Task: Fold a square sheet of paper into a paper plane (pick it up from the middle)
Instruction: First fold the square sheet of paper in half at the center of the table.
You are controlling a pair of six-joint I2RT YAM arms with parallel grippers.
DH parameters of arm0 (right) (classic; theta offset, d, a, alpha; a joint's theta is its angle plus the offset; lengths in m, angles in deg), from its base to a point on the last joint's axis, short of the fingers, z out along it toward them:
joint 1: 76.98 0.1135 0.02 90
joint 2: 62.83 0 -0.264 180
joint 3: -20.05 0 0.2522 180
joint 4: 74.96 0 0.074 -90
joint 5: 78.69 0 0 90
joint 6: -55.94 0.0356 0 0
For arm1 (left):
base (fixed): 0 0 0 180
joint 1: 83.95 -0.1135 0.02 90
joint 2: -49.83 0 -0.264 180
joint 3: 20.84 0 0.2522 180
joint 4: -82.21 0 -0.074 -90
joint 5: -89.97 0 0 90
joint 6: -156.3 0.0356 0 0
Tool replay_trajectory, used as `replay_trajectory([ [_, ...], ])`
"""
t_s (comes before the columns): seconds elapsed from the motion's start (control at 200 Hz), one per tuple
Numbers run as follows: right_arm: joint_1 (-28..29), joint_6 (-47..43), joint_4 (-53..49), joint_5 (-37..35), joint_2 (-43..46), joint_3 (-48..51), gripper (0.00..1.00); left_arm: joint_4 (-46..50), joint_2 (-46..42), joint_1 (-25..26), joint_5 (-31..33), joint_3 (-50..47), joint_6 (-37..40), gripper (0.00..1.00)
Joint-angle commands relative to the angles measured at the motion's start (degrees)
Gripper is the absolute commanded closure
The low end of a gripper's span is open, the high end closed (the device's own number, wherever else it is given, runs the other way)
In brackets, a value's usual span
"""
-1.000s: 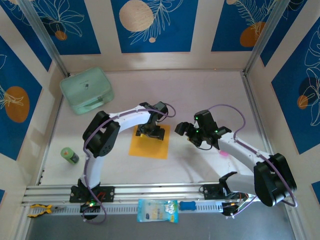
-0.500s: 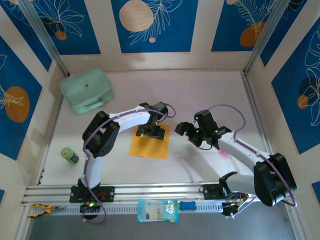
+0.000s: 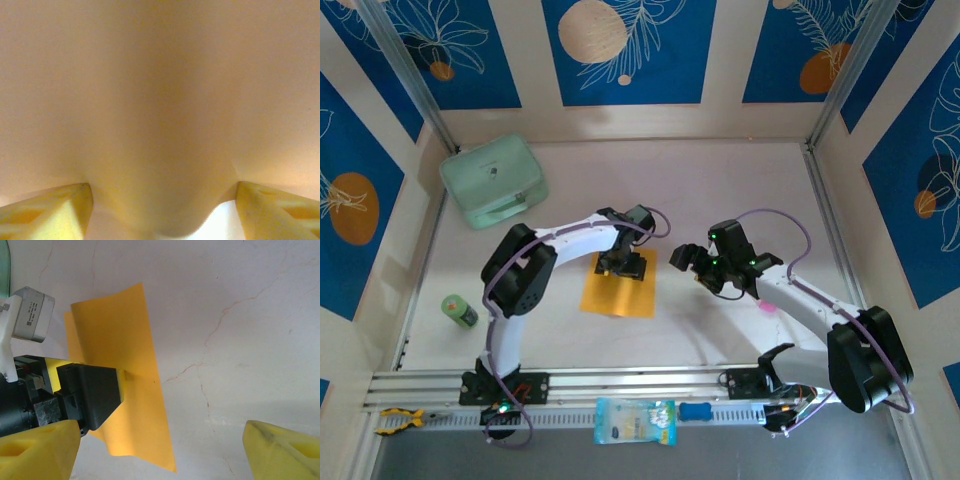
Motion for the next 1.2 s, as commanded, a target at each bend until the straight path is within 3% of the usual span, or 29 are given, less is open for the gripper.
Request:
replay_trajectory([
  [0.0, -0.27, 0.23, -1.93, -0.36, 1.63, -0.46, 0.15, -1.96, -1.08, 0.91, -2.29, -2.67, -0.29, 0.30],
  [0.185, -0.45, -0.06, -3.81, -2.52, 2.97, -1.06, 0.15, -6.03, -4.89, 0.95, -2.99, -4.85, -0.44, 0.51],
  [0.375, -1.43, -1.45, -5.76, -4.76, 5.10, -1.63, 0.15, -8.99, -8.73, 0.78, -5.01, -6.32, -0.65, 0.55],
  [0.52, -2.81, -3.20, -6.05, -5.88, 7.55, -1.41, 0.15, -18.65, -13.76, 0.09, -15.68, -10.16, -3.42, 0.55],
  [0.695, -3.38, -2.36, -5.37, -9.49, 10.97, 0.47, 0.15, -34.97, -17.89, -1.47, -28.95, -16.61, -12.07, 0.54],
  [0.87, -5.41, -7.04, -4.92, -5.52, 14.23, 1.82, 0.13, -43.81, -17.88, -2.53, -36.22, -19.87, -17.89, 0.53],
  [1.195, -12.28, -9.80, -11.07, 8.09, 15.98, 1.37, 0.13, -46.09, -20.81, -3.84, -34.53, -25.81, -20.24, 0.53],
])
